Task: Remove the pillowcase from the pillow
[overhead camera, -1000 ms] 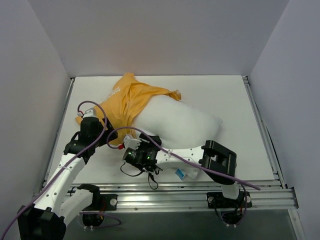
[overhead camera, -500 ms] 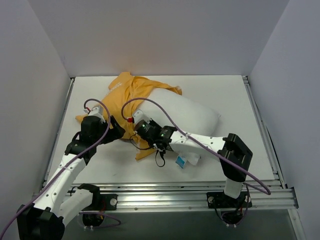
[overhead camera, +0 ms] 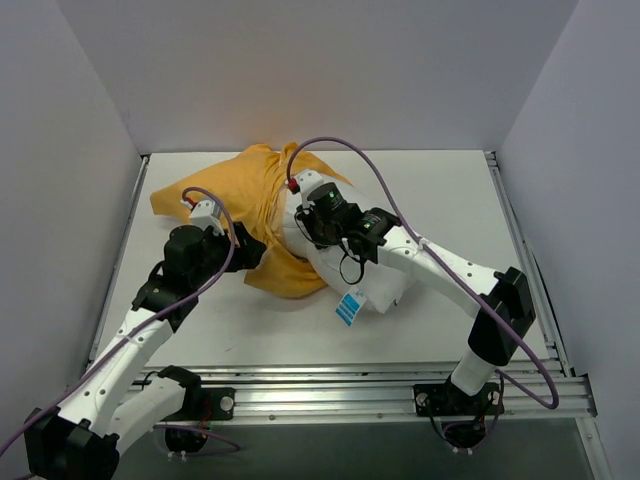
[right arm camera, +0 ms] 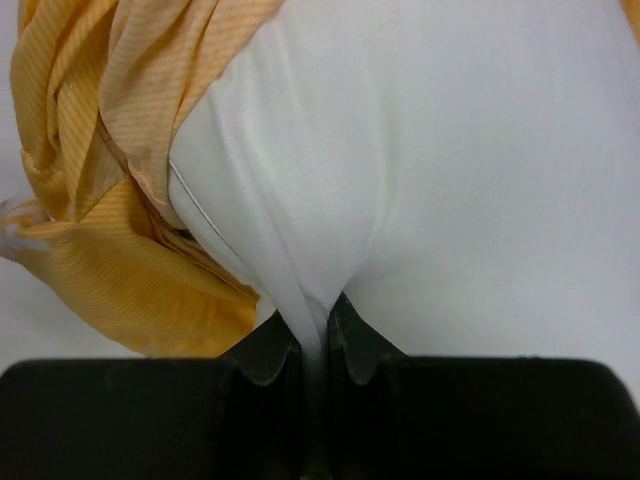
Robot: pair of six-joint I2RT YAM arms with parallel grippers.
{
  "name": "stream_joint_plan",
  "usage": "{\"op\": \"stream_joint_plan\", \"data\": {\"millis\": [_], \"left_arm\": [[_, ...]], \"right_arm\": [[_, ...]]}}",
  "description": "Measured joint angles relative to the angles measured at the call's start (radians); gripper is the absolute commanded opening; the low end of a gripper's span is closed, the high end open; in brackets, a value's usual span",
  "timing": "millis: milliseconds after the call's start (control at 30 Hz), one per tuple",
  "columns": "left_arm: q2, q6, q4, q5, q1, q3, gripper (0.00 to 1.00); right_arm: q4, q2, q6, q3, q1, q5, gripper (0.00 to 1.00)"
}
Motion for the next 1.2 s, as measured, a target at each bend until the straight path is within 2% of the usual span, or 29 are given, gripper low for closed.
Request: {"op": "stream_joint_plan", "data": {"millis": [367, 467, 500, 533, 600, 633, 767, 867, 1000, 1200], "left_arm": [[0.189, 0.017, 0.143, 0.0, -0.063, 0.028, 0.86], [0.235, 0.032, 0.171, -0.023, -0.085, 0.042, 0.8], [0.249, 0.037, 0.181, -0.035, -0.09, 0.045, 0.76], [0.262, 0.043, 0.188, -0.048, -0.094, 0.047, 0.65], [0.285, 0.053, 0.2, -0.078, -0.099, 0.048, 0.53], [0.294, 0.058, 0.209, -0.091, -0.101, 0.048, 0.38], [0.314, 0.063, 0.227, -0.17, -0.108, 0.05, 0.06], [0.317, 0.072, 0.225, -0.257, -0.113, 0.065, 0.03], [0.315, 0.109, 0.222, -0.421, -0.116, 0.115, 0.02], [0.317, 0.181, 0.244, -0.643, -0.122, 0.211, 0.07]], "right_arm": [[-0.008, 0.0, 0.048, 0.0, -0.037, -0.158, 0.0], [-0.008, 0.0, 0.061, 0.003, -0.048, -0.181, 0.0], [-0.008, 0.0, 0.065, 0.005, -0.051, -0.186, 0.0], [-0.008, 0.0, 0.068, 0.007, -0.053, -0.19, 0.0], [-0.009, 0.0, 0.078, 0.012, -0.056, -0.196, 0.0], [-0.008, 0.0, 0.08, 0.013, -0.056, -0.197, 0.0], [-0.016, -0.002, 0.085, 0.019, -0.056, -0.199, 0.0], [-0.029, -0.018, 0.093, 0.022, -0.063, -0.191, 0.0], [-0.084, -0.075, 0.111, 0.04, -0.094, -0.197, 0.0], [-0.226, -0.209, 0.129, 0.134, -0.174, -0.261, 0.0]]}}
